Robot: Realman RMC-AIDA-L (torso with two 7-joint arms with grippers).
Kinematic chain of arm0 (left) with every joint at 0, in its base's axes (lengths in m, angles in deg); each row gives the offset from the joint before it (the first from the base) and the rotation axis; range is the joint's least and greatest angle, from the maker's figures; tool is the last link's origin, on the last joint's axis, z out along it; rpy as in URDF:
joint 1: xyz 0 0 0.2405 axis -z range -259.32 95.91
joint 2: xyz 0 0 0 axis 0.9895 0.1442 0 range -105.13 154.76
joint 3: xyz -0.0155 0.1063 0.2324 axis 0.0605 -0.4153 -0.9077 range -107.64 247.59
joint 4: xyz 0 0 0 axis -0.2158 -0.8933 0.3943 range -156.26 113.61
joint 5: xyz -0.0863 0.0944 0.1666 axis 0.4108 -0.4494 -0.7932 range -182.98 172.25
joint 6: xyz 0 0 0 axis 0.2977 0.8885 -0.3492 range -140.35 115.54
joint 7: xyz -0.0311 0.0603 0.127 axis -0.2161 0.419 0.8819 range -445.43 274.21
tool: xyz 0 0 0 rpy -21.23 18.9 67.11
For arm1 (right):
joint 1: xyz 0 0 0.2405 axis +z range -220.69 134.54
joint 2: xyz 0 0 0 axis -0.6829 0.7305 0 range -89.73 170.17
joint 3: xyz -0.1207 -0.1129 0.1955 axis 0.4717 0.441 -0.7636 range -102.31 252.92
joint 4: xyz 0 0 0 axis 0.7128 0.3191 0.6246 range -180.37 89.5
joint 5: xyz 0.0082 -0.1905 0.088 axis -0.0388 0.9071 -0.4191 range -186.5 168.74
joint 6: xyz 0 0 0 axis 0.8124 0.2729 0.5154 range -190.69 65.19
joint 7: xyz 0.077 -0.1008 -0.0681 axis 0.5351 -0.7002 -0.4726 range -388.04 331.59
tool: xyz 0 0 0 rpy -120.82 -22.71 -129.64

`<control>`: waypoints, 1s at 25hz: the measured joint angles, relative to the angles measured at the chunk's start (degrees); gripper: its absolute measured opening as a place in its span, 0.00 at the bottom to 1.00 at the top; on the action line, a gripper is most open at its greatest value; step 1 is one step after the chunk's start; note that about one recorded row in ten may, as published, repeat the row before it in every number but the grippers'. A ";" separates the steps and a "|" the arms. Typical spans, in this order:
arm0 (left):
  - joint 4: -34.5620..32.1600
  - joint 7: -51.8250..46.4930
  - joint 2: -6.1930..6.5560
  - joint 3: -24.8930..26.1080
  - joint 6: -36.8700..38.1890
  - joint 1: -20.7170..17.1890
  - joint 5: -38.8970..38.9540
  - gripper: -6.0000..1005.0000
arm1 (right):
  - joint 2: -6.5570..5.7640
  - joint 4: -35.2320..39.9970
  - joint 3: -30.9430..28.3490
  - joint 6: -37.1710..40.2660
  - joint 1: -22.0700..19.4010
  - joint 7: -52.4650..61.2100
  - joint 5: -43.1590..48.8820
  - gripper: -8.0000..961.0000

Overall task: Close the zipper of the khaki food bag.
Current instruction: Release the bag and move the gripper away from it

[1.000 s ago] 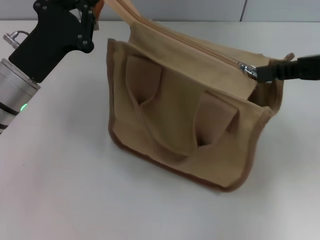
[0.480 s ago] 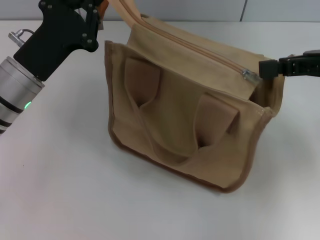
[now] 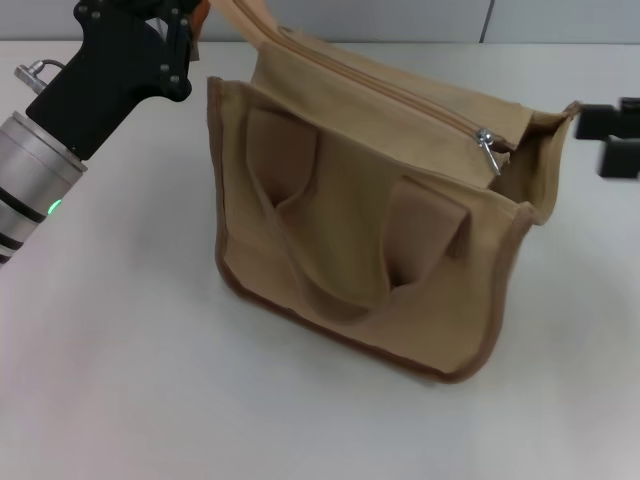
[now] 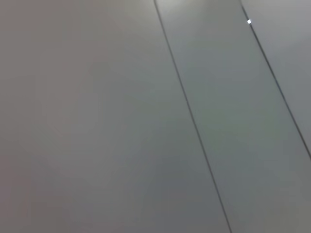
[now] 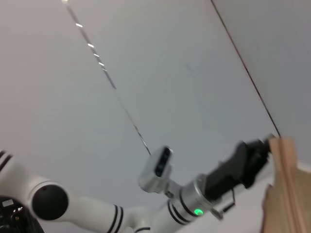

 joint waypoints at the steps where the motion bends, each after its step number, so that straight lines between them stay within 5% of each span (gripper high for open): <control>1: 0.00 -0.20 0.00 0.15 -0.37 0.04 0.01 0.01 | 0.12 -0.22 -0.24 0.86 -1.17 -2.83 -1.13 0.43; 4: -0.01 -1.10 0.00 0.34 -1.76 0.10 0.36 0.01 | 0.70 -0.82 -0.43 2.66 -4.58 -10.49 -3.41 0.66; 10: -0.01 -4.43 0.01 0.36 -3.34 -0.05 1.13 0.01 | 2.67 -1.92 -0.28 2.86 -12.10 -30.35 -3.35 0.82; 16: 0.04 -5.75 0.01 0.10 -4.21 -0.47 1.25 0.01 | 3.46 -5.41 0.09 2.52 -15.78 -44.60 2.13 0.82; 25: 0.42 -7.08 0.02 0.14 -5.00 -0.58 1.32 0.01 | 4.15 -8.80 0.32 -1.09 -15.08 -48.33 13.27 0.82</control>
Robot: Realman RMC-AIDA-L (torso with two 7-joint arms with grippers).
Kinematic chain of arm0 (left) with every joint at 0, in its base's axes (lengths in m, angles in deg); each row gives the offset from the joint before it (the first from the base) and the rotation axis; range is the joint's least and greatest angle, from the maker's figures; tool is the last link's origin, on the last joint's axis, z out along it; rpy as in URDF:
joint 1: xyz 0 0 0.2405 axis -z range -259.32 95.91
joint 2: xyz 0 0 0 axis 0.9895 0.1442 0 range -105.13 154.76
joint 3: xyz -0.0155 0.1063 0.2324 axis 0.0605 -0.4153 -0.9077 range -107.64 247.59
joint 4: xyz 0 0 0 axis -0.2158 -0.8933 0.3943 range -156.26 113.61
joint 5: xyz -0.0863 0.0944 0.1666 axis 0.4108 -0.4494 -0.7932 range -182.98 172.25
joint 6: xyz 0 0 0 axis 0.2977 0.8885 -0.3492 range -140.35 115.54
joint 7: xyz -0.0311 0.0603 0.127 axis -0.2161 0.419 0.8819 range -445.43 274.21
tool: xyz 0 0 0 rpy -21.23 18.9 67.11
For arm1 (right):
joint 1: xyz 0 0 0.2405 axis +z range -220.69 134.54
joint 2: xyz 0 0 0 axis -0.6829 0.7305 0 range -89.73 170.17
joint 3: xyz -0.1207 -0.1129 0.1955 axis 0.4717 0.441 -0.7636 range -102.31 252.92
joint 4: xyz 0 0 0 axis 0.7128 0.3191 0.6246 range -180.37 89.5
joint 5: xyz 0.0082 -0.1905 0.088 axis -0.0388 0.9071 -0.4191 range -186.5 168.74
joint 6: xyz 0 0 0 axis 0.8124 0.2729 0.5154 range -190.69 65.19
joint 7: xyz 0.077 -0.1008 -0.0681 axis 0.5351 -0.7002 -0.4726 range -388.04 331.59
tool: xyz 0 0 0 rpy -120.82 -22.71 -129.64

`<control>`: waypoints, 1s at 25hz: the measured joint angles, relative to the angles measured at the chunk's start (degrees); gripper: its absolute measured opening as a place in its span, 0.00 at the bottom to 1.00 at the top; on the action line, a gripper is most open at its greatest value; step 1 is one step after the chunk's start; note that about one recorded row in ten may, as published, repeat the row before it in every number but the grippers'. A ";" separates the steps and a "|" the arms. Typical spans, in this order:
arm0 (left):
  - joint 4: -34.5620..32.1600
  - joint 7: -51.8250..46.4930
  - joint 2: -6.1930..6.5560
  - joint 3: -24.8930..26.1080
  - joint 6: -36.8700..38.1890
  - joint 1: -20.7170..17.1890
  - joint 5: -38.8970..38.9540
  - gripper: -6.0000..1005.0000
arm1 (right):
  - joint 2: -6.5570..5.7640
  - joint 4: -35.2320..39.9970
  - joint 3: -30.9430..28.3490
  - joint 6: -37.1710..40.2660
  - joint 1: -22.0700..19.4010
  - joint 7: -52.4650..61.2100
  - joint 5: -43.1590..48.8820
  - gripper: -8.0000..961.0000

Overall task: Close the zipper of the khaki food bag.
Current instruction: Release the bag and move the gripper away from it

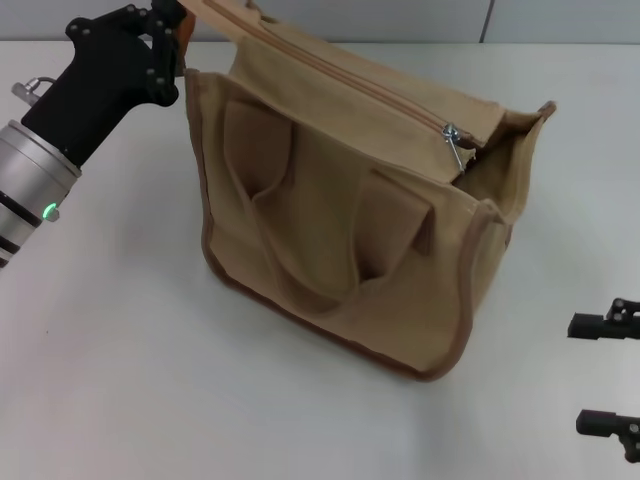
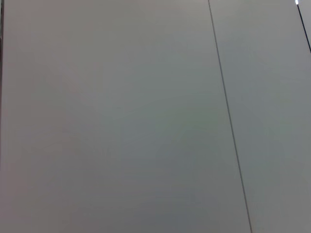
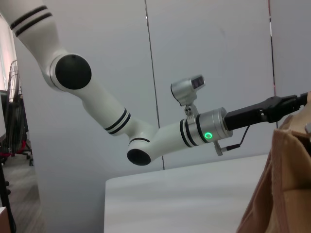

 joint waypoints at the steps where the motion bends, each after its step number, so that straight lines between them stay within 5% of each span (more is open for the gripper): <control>1: 0.01 -0.26 0.04 -0.13 -0.02 -0.07 -0.03 0.01 | 0.04 -0.01 -0.03 -0.06 0.00 -0.03 0.08 0.82; 9: -0.22 -0.18 0.03 -0.01 0.41 -0.80 0.03 0.01 | 0.06 -0.03 -0.35 0.32 0.06 0.23 0.19 0.82; 14: -0.18 -0.34 -0.02 0.08 0.46 -0.92 0.04 0.13 | 0.31 0.01 -0.31 0.35 0.19 0.26 0.23 0.82; 19: -0.88 -1.84 0.17 0.39 0.95 -1.58 0.07 0.43 | 0.48 0.11 -0.11 0.37 0.24 0.26 0.26 0.82; 23: -7.05 -13.66 1.21 1.24 1.53 -3.84 0.11 0.59 | 0.53 0.10 -0.05 0.37 0.25 0.15 0.26 0.82; 25: -13.93 -27.64 2.64 0.32 3.28 -6.41 -0.46 0.63 | 0.56 0.11 -0.01 0.37 0.35 0.06 0.26 0.82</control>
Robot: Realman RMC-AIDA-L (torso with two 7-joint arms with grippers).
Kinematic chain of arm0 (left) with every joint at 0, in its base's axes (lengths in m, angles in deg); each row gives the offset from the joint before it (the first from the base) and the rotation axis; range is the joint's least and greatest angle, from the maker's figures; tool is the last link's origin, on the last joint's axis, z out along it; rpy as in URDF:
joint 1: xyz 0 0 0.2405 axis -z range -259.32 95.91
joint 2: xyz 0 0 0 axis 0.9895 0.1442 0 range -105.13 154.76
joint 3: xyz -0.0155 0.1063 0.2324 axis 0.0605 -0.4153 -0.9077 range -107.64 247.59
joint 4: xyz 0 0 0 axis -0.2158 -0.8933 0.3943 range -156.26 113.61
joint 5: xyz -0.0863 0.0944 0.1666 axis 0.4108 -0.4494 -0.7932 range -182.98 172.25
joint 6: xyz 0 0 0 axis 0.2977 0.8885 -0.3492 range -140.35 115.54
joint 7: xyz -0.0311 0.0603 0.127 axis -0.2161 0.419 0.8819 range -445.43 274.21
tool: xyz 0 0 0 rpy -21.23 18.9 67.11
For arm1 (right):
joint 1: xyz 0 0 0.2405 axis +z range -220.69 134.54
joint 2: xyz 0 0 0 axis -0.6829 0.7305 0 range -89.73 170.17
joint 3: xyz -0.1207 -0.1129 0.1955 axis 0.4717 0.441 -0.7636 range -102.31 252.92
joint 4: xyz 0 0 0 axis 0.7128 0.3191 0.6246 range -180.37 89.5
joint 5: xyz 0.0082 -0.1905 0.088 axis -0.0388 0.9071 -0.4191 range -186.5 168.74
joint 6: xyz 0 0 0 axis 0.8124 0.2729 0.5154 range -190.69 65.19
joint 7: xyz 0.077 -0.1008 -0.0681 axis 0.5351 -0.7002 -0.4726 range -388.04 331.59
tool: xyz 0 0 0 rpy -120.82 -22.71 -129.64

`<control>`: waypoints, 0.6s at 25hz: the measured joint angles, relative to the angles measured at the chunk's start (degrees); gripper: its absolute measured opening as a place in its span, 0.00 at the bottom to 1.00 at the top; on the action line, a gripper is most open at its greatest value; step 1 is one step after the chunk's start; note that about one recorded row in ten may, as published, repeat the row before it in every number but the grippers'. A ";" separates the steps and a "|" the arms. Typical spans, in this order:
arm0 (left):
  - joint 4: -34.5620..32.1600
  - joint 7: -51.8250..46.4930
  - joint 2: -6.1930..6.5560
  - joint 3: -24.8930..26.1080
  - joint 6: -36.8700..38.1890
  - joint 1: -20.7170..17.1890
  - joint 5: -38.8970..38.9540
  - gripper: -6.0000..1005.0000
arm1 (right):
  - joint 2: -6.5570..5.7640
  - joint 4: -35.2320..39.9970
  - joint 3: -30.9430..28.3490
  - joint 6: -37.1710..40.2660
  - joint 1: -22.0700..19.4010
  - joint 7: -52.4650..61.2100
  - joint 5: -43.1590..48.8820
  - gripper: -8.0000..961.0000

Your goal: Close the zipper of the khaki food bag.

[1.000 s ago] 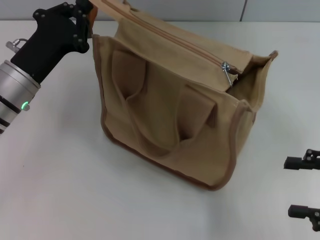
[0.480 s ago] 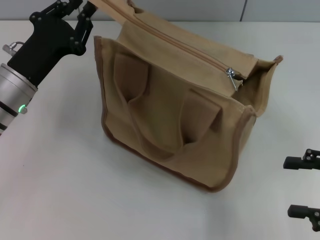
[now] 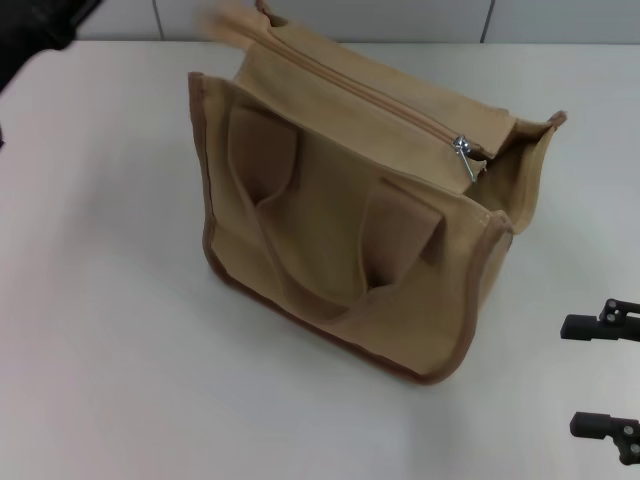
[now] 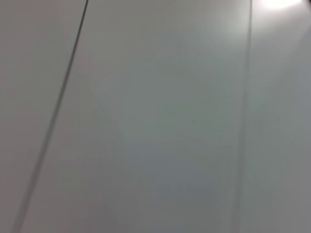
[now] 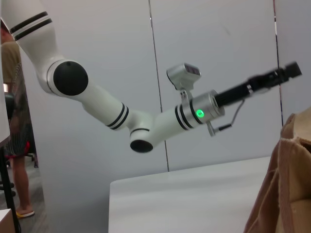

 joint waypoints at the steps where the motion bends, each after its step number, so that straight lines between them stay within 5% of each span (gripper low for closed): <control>1: -2.01 -4.20 0.45 -0.48 1.44 -0.73 -0.69 0.64 | 0.01 0.00 0.03 0.00 0.04 -0.03 0.00 0.82; 3: -6.92 -15.34 1.25 -1.24 5.01 -2.32 -4.10 0.68 | 0.01 0.00 0.03 -0.02 0.22 -0.11 0.00 0.82; 9: -9.86 -25.32 2.09 -1.27 13.67 -2.61 -15.50 0.76 | 0.03 -0.13 0.17 -0.06 1.04 -0.20 0.06 0.82; 15: -10.20 -21.78 0.61 -1.49 21.98 -2.07 -31.97 0.75 | 0.69 -0.22 0.38 -0.65 2.29 -0.47 2.54 0.82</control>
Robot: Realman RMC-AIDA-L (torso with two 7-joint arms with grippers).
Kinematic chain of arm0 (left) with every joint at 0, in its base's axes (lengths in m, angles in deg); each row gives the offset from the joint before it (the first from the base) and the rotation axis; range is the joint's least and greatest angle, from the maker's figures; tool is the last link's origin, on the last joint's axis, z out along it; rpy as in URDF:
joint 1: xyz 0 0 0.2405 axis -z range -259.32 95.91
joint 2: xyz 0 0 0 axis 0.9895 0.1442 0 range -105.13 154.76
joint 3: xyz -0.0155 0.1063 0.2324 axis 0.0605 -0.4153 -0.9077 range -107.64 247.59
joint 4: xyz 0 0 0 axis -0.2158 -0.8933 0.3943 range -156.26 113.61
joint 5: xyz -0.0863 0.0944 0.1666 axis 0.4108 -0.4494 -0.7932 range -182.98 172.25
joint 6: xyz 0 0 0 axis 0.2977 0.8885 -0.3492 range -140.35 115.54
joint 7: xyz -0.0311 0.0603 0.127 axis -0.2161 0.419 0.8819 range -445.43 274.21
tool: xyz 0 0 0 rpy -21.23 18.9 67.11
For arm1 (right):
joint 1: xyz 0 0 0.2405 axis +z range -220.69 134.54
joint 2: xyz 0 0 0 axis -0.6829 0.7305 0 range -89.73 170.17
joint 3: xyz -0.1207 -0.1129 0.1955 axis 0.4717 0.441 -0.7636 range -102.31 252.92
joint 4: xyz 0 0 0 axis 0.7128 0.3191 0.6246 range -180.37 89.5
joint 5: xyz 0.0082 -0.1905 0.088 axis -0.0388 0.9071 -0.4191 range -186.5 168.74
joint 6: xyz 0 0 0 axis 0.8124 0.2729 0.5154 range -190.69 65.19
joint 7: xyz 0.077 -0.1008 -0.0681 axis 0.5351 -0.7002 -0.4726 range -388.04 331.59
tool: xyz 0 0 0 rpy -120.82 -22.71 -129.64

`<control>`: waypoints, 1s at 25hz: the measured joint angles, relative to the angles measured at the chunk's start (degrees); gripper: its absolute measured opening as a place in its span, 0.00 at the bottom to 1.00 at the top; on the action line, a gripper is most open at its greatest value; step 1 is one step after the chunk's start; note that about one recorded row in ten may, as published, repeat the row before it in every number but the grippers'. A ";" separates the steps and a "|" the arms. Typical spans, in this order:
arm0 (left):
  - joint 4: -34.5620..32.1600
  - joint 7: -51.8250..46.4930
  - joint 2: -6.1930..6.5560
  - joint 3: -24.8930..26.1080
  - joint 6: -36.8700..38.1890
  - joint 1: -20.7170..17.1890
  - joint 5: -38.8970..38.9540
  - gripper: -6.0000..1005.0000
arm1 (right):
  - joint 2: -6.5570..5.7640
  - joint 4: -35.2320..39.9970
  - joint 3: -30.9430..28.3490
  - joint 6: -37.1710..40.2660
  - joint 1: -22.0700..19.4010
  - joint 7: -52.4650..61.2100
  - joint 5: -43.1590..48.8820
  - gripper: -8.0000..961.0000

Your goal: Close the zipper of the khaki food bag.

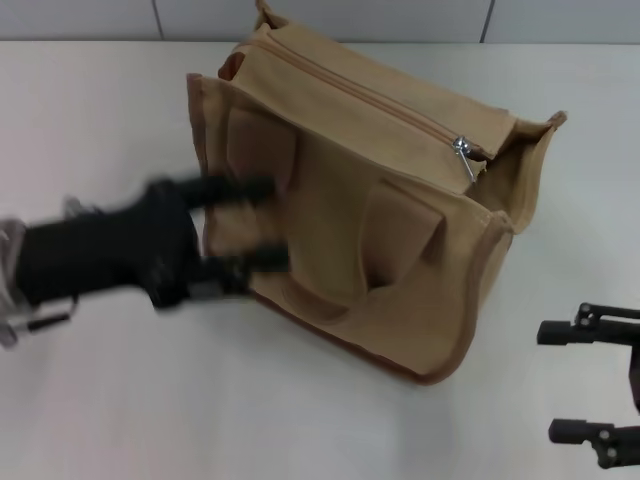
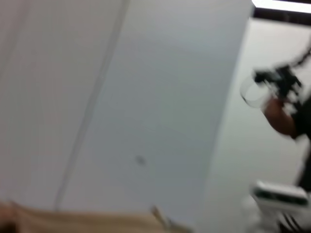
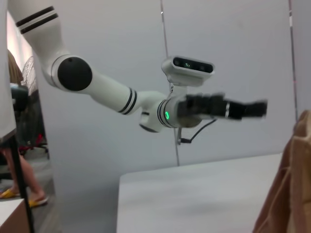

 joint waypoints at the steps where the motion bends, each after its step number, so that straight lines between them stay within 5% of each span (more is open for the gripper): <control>1: 0.00 0.00 0.00 0.00 0.00 0.00 0.00 0.75 | 0.20 0.00 0.00 -0.17 0.13 0.00 0.60 0.82; 3: 1.10 2.32 -1.14 -0.16 0.35 0.76 -11.75 0.75 | 0.69 -0.03 0.00 -0.74 0.40 -0.05 1.65 0.82; 7: 4.39 5.82 -2.14 -0.16 -1.22 2.18 -20.35 0.75 | 1.67 -1.81 -0.01 -3.33 0.66 -1.57 2.50 0.82; 25: 8.52 17.58 -1.84 0.56 -2.54 0.13 -21.82 0.75 | 2.42 -10.33 2.08 -11.13 2.61 -5.72 3.16 0.82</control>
